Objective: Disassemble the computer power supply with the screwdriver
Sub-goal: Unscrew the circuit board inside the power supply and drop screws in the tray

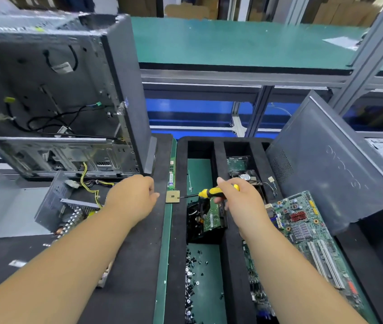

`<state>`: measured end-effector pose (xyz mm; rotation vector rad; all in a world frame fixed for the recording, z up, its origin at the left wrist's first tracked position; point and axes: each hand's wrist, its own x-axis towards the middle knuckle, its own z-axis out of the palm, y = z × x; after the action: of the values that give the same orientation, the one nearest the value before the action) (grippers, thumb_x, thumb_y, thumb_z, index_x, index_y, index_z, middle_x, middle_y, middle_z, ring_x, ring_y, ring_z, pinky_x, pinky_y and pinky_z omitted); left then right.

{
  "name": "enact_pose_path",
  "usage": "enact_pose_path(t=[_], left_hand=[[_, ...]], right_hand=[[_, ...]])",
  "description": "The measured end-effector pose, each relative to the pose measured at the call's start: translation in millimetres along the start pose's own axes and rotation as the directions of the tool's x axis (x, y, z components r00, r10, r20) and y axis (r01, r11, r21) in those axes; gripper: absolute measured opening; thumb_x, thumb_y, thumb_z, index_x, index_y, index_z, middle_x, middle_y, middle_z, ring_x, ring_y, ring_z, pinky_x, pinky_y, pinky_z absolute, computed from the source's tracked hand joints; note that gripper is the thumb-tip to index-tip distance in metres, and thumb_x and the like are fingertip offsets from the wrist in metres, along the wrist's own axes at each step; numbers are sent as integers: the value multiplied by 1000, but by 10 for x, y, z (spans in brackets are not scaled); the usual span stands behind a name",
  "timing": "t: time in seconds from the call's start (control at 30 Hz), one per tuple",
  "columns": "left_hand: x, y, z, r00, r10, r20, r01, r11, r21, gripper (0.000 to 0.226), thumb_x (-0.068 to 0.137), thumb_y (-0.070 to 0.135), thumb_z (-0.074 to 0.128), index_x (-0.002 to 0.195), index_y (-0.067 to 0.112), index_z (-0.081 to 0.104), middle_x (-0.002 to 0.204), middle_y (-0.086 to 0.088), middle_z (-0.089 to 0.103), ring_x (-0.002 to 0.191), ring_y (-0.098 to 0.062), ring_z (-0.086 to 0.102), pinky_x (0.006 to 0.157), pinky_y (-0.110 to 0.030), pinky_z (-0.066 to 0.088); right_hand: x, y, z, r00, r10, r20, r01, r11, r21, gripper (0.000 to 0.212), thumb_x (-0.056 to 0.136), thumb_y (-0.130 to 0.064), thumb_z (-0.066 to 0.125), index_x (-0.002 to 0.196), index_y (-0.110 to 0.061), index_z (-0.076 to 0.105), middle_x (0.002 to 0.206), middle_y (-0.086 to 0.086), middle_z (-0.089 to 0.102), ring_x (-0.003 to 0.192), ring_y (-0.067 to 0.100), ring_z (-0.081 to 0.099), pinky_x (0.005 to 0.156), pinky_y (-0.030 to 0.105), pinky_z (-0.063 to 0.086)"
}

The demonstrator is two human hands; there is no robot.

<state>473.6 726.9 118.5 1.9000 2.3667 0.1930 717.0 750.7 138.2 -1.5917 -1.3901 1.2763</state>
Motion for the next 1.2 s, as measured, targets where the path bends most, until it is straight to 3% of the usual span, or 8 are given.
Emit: enact_pose_path(t=[0.17, 0.23, 0.37, 0.47, 0.67, 0.83, 1.03, 1.2], left_hand=[[-188, -397, -306, 997, 10, -74, -23, 985, -173, 24, 90, 38, 62, 71, 27, 52, 78, 10, 55, 75, -16, 56, 69, -34, 49], [-259, -606, -398, 994, 34, -103, -58, 969, -241, 23, 88, 32, 65, 69, 27, 53, 73, 10, 56, 71, -11, 54, 66, -32, 48], [-425, -1078, -469, 994, 32, -102, -66, 937, -344, 19, 88, 28, 68, 72, 27, 56, 72, 9, 58, 66, -5, 53, 58, -26, 42], [-525, -1477, -467, 998, 31, -51, -48, 922, -384, 16, 87, 30, 66, 75, 33, 56, 78, 10, 59, 69, -5, 55, 61, -28, 46], [-628, -1845, -417, 977, 211, -29, -204, 891, -405, 11, 89, 32, 67, 95, 34, 58, 101, 12, 54, 95, -10, 53, 86, -33, 48], [-827, -1745, -220, 898, 440, -14, -398, 798, -453, 9, 90, 35, 63, 98, 34, 60, 99, 16, 52, 98, -8, 50, 85, -29, 45], [-922, -1676, -43, 844, 536, 12, -475, 758, -448, 9, 97, 33, 52, 97, 28, 60, 97, 11, 53, 95, -12, 52, 80, -29, 42], [-966, -1678, 27, 742, 671, -12, -647, 710, -277, 23, 96, 38, 51, 108, 31, 70, 101, 8, 52, 97, -18, 50, 84, -32, 40]], right_hand=[[-107, -79, 344, 993, 102, 64, -115, 966, 233, 9, 92, -18, 61, 88, -13, 67, 74, 0, 75, 56, 9, 53, 59, 24, 39], [-172, -100, 522, 989, 113, 93, -132, 962, 238, 5, 90, -15, 63, 87, -13, 66, 80, 1, 76, 57, 9, 56, 57, 24, 40], [-339, -143, 933, 997, 71, -2, -71, 990, 119, 6, 82, -13, 66, 85, -18, 63, 87, 6, 74, 56, 9, 58, 61, 29, 42], [-506, -200, 1172, 992, -12, -122, 18, 998, 52, 4, 79, -21, 66, 79, -25, 65, 76, 8, 69, 56, 12, 51, 59, 30, 39], [-826, -336, 1508, 958, -170, -232, 119, 969, -217, 25, 89, -38, 64, 72, -20, 57, 54, -13, 52, 49, 4, 41, 47, 22, 31], [-1127, -294, 1745, 963, -220, -156, 151, 919, -365, 33, 90, -41, 62, 77, -13, 51, 54, -10, 46, 51, 9, 37, 53, 31, 30], [-1362, -241, 1875, 976, -199, -86, 150, 907, -394, 32, 91, -41, 62, 72, -18, 48, 54, -8, 46, 53, 14, 36, 55, 31, 32], [-1356, -179, 1874, 975, -212, -59, 168, 891, -421, 30, 91, -41, 62, 73, -20, 51, 56, -5, 45, 55, 14, 39, 56, 33, 35]])
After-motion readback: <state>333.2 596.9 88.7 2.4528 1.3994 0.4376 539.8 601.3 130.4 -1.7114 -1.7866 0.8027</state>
